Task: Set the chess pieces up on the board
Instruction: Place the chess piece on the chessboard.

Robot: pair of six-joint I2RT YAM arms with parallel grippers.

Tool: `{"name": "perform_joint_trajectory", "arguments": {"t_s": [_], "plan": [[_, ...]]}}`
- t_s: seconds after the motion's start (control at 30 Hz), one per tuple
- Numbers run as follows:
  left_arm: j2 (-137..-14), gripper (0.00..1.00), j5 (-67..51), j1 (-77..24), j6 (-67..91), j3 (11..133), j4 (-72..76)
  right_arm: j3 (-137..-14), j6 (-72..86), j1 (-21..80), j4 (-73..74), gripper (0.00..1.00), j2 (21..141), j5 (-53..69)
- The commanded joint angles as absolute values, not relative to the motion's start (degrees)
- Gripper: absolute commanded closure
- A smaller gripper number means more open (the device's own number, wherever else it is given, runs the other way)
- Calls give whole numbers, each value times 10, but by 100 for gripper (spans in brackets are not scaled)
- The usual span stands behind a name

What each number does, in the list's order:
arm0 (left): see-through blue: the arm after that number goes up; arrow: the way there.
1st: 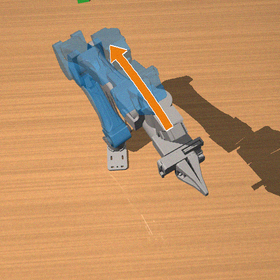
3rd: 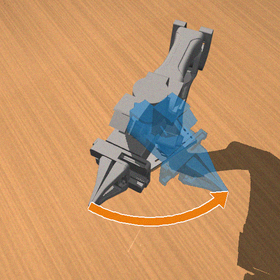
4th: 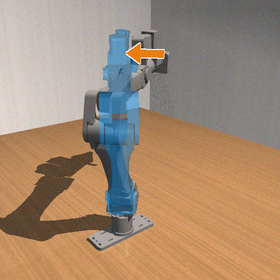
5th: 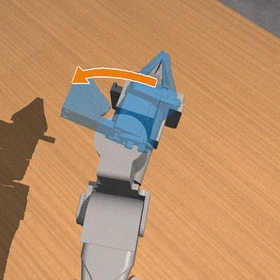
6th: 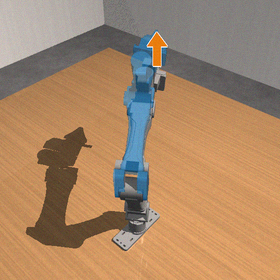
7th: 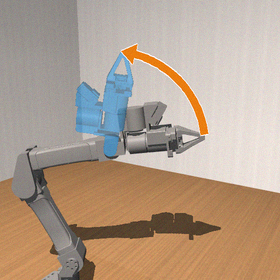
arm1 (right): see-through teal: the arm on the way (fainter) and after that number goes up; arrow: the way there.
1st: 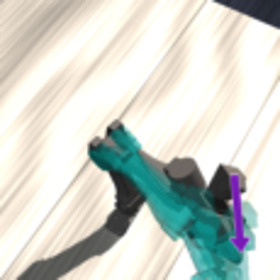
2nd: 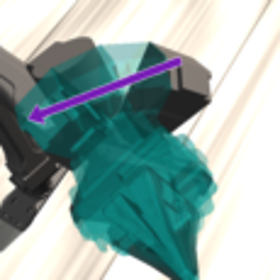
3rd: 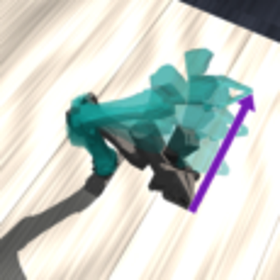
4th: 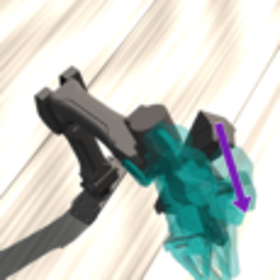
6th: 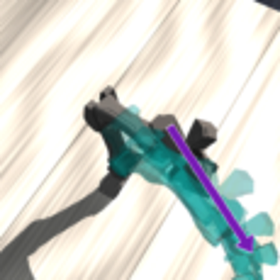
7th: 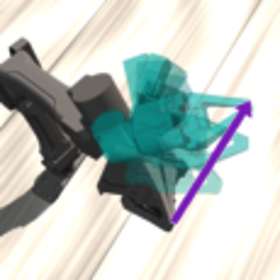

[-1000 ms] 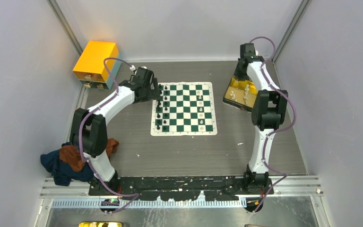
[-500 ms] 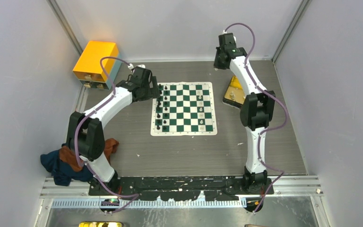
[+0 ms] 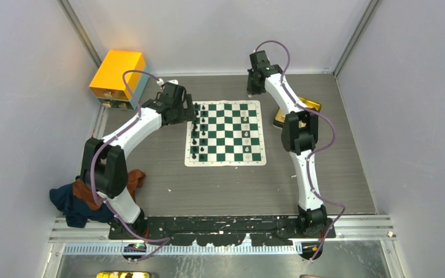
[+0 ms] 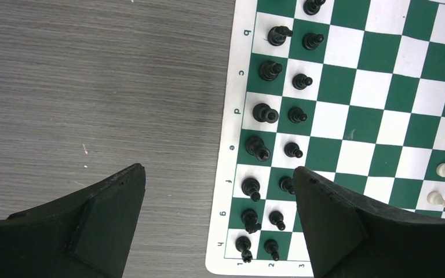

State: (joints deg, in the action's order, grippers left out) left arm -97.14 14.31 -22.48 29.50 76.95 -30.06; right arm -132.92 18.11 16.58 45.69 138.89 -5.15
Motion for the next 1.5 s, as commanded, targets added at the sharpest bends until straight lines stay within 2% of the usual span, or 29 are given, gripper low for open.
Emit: {"name": "perform_joint_trajectory", "arguments": {"t_s": [0.0, 0.37, 1.47], "plan": [[-943, 2, 141, -224, 290, 763, -270, -1375, 172, 180, 450, 99, 1391, -37], [-937, 1, 144, -224, 294, 741, -258, -1427, 173, 199, 481, 99, 1445, -35], [-958, 2, 145, -224, 305, 738, -246, -1437, 166, 195, 512, 99, 1480, -40]]}}
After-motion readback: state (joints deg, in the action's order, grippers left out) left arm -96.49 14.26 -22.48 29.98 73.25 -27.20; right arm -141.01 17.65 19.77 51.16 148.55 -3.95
